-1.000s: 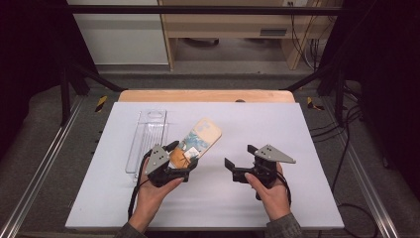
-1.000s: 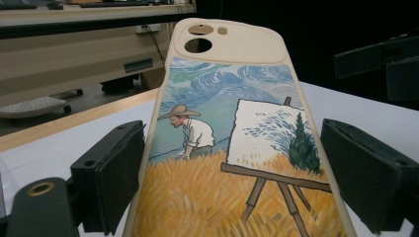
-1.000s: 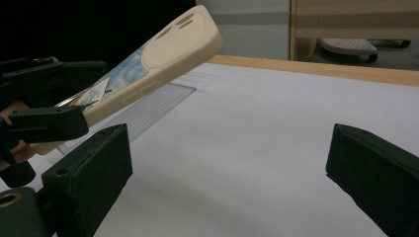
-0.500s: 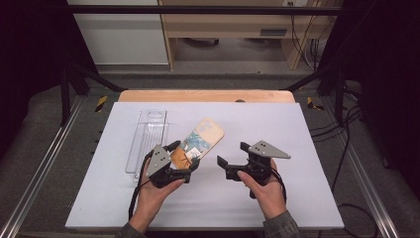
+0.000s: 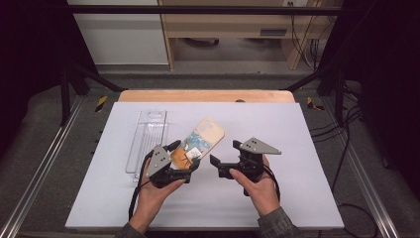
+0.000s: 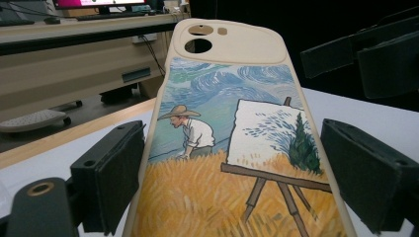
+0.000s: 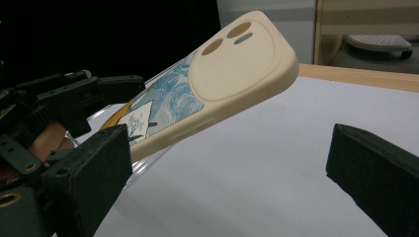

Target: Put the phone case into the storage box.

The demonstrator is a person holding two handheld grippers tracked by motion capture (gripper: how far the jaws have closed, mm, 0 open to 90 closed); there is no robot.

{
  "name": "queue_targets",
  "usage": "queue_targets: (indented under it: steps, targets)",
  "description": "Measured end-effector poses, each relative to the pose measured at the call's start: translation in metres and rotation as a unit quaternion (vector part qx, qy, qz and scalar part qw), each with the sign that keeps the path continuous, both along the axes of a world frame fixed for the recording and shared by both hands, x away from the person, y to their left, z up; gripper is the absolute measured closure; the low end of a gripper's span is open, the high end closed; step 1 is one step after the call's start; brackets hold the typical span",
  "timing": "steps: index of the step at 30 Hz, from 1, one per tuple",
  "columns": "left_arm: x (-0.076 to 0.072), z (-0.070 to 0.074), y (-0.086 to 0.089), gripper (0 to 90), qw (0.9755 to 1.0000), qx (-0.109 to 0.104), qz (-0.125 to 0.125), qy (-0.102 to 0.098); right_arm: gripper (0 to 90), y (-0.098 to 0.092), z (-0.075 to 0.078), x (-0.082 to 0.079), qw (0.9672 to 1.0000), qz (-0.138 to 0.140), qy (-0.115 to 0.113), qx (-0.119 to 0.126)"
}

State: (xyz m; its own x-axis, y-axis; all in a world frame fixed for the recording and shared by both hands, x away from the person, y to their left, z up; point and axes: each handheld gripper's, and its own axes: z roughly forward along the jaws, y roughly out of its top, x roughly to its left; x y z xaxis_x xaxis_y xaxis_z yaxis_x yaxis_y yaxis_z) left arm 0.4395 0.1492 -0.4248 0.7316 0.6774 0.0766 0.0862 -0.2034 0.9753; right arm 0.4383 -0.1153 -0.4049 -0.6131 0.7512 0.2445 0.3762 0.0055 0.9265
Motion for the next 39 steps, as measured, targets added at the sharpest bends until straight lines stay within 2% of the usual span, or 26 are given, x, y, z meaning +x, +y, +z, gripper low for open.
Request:
queue_targets:
  steps: [5,19,22,23,26,28,31,39]
  targets:
    - [0.000,0.000,0.000,11.7,1.0000,-0.001,-0.002,0.000,4.0,0.003,0.003,0.004,0.9998,0.001,0.003,0.019]
    - [-0.002,0.001,-0.003,11.7,0.9999,-0.006,-0.011,-0.004,4.6,0.008,0.003,0.011,0.9988,0.001,0.015,0.047]
    - [-0.003,0.002,-0.004,11.7,0.9999,-0.007,-0.014,-0.005,5.1,0.010,0.002,0.014,0.9981,0.004,0.020,0.057]
    - [-0.004,0.003,-0.005,11.7,0.9999,-0.007,-0.015,-0.005,5.8,0.011,0.003,0.016,0.9972,0.008,0.021,0.071]
    - [-0.004,0.003,-0.005,11.7,0.9998,-0.007,-0.018,-0.006,6.2,0.011,0.004,0.017,0.9962,0.013,0.022,0.084]
    - [-0.005,0.003,-0.006,11.7,0.9998,-0.009,-0.018,-0.006,8.1,0.011,0.005,0.020,0.9945,0.018,0.027,0.100]
    - [-0.005,0.003,-0.006,11.7,0.9997,-0.010,-0.020,-0.007,9.0,0.012,0.005,0.021,0.9943,0.020,0.028,0.101]
    - [-0.007,0.005,-0.008,11.6,0.9995,-0.016,-0.027,-0.010,19.5,0.009,0.007,0.025,0.9921,0.021,0.033,0.119]
